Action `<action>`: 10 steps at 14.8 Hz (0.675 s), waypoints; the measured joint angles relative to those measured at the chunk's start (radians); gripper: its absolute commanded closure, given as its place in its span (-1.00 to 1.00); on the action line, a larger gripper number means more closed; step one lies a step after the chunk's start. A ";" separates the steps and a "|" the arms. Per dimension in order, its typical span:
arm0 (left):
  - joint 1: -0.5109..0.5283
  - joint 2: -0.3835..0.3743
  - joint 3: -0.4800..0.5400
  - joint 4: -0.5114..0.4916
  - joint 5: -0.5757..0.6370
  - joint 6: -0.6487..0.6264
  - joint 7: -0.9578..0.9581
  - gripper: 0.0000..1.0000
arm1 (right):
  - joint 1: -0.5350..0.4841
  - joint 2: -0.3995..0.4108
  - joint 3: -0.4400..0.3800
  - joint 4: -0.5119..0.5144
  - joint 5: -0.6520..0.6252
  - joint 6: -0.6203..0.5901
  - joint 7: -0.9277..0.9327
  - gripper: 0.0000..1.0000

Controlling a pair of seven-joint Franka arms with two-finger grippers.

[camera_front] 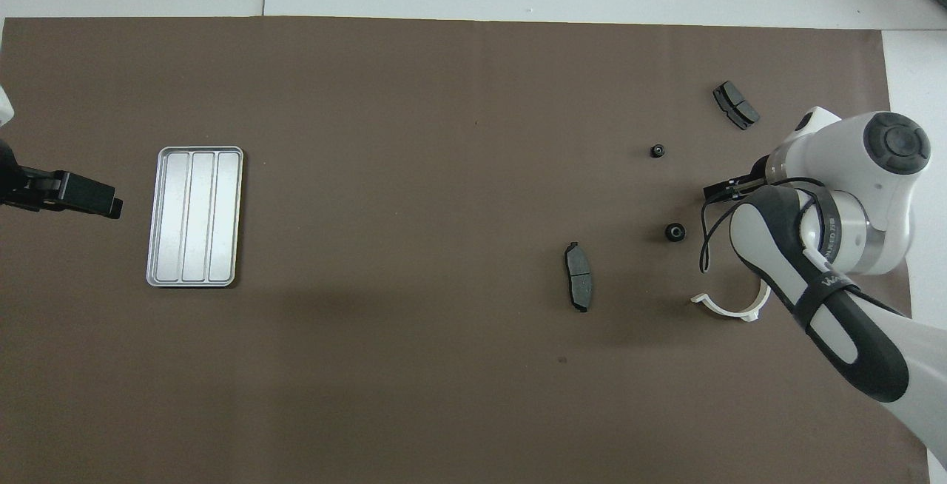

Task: Pick bearing gear from pile to tray
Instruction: 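Lower the right gripper onto the nearest small black bearing and grasp it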

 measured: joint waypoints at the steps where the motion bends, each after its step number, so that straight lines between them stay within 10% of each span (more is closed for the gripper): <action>1: 0.000 0.000 0.000 0.000 0.000 0.000 0.000 -1.00 | 0.000 0.000 0.000 0.000 0.000 0.001 0.000 -0.60; 10: 0.000 0.000 0.000 0.000 0.000 0.000 0.000 -1.00 | 0.003 0.021 0.000 -0.037 0.038 0.084 0.000 -0.33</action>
